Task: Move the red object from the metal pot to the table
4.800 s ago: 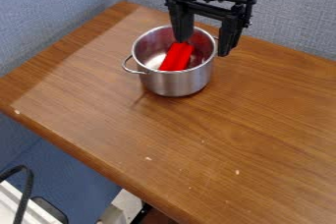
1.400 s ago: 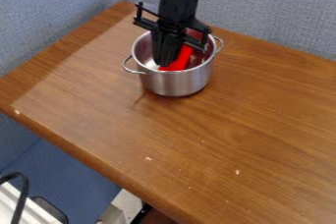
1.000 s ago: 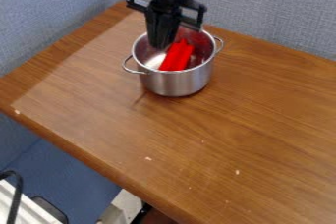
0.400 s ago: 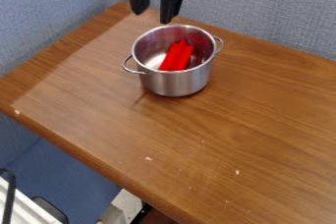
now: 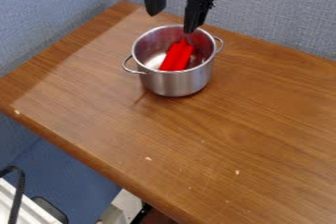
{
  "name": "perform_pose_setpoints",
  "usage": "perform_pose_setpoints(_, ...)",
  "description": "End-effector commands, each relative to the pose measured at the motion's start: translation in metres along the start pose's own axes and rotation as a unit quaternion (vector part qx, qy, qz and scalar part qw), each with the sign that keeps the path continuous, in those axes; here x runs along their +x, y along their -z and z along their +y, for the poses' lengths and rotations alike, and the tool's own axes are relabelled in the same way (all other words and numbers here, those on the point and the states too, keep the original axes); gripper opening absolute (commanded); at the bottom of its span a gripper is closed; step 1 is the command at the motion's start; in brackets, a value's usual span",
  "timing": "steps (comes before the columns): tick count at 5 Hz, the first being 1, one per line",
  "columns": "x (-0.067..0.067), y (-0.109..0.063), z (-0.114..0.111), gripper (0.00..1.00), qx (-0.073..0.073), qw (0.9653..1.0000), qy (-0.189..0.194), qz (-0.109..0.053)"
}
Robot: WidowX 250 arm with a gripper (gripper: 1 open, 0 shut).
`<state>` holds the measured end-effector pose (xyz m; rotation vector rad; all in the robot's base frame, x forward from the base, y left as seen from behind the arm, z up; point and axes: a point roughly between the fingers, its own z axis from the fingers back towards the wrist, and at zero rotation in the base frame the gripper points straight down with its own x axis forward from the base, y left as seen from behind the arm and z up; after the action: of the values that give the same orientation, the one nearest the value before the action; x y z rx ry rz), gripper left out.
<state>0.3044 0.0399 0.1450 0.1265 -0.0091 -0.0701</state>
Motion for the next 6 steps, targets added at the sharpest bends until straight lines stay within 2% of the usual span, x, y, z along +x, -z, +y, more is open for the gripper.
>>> perform_pose_setpoints(1, 0.014, 0.000, 0.009, 1.00, 0.011, 0.9998, -0.006, -0.015)
perform_pose_setpoints(2, 0.021, 0.013, 0.012, 1.00, 0.022, 0.9997, -0.013, -0.007)
perform_pose_setpoints(4, 0.022, 0.035, 0.021, 1.00, 0.037, 0.9992, -0.009, 0.015)
perform_pose_setpoints(6, 0.020, 0.048, 0.026, 1.00, 0.043, 0.9987, -0.008, 0.027)
